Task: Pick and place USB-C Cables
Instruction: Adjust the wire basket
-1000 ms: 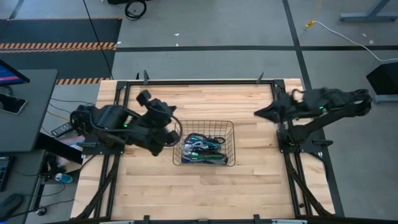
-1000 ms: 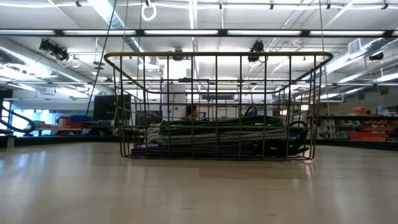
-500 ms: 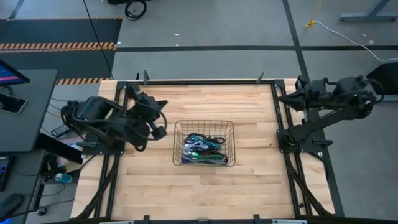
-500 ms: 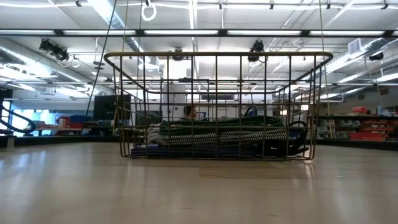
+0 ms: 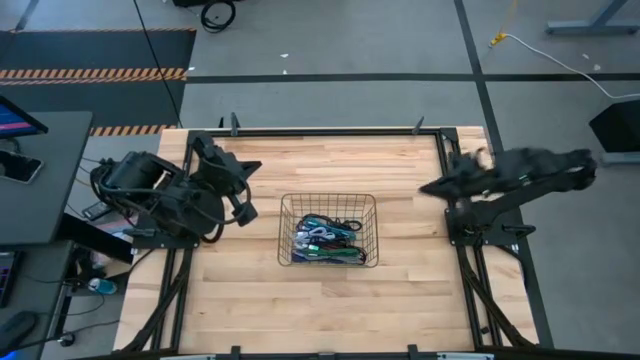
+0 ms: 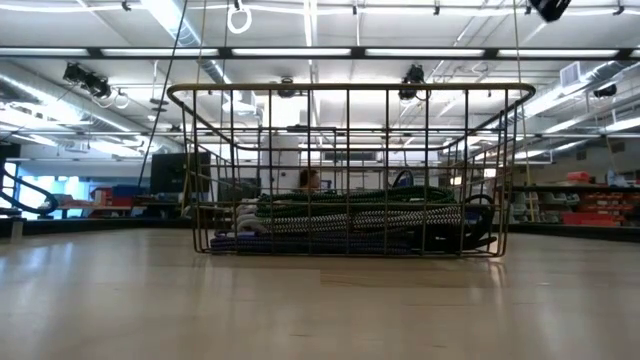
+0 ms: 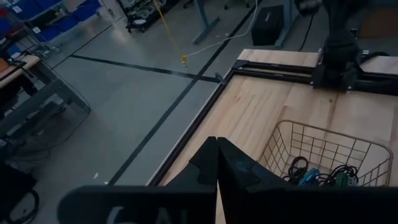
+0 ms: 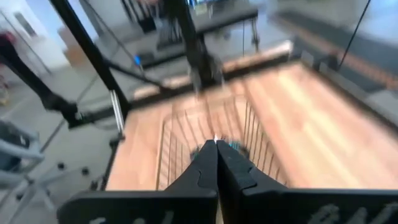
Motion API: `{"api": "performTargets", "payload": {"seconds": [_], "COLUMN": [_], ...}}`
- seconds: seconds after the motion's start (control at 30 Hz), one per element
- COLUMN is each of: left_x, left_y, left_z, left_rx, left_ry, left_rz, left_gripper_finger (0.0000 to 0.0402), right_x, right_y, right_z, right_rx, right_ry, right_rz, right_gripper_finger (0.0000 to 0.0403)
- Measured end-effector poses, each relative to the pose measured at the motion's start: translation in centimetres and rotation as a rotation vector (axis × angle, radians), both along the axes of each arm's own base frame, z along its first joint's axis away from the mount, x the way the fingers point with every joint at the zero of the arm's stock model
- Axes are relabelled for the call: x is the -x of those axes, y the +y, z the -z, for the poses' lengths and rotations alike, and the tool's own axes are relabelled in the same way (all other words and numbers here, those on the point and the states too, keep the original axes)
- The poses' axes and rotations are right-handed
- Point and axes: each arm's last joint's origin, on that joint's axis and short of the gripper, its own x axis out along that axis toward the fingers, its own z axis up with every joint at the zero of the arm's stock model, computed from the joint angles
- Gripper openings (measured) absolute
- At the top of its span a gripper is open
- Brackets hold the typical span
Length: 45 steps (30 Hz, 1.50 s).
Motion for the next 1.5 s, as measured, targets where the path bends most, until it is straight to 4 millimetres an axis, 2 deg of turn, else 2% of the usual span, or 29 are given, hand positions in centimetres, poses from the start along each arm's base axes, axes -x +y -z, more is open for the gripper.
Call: {"api": "performTargets", "payload": {"seconds": [0.23,0.4,0.63,0.83,1.07,1.5], "left_x": [-0.2,-0.3,-0.3,-0.3,-0.3,-0.3], "left_y": [0.4,0.7,0.8,0.8,0.8,0.8], "left_z": [0.0,0.0,0.0,0.0,0.0,0.0], "left_rx": [-0.017,-0.017,-0.017,-0.017,-0.017,-0.017], "left_ry": [0.015,0.015,0.016,0.016,0.016,0.017], "left_rz": [-0.008,-0.022,-0.027,-0.027,-0.027,-0.027], "left_gripper_finger": [0.0004,0.0004,0.0004,0.0004,0.0004,0.0004], "right_x": [-6.0,-9.7,-13.6,-16.3,-17.9,-17.6], "right_y": [1.9,2.6,2.2,0.9,-1.1,-4.2], "right_z": [4.3,7.0,10.5,12.4,13.2,13.5], "right_rx": [-0.005,0.013,0.024,0.024,0.037,0.057], "right_ry": [0.098,0.284,0.455,0.46,0.428,0.451], "right_rz": [-0.029,-0.064,-0.061,-0.113,-0.116,-0.089], "right_gripper_finger": [0.0,0.0,0.0,0.0,0.0,0.0]}}
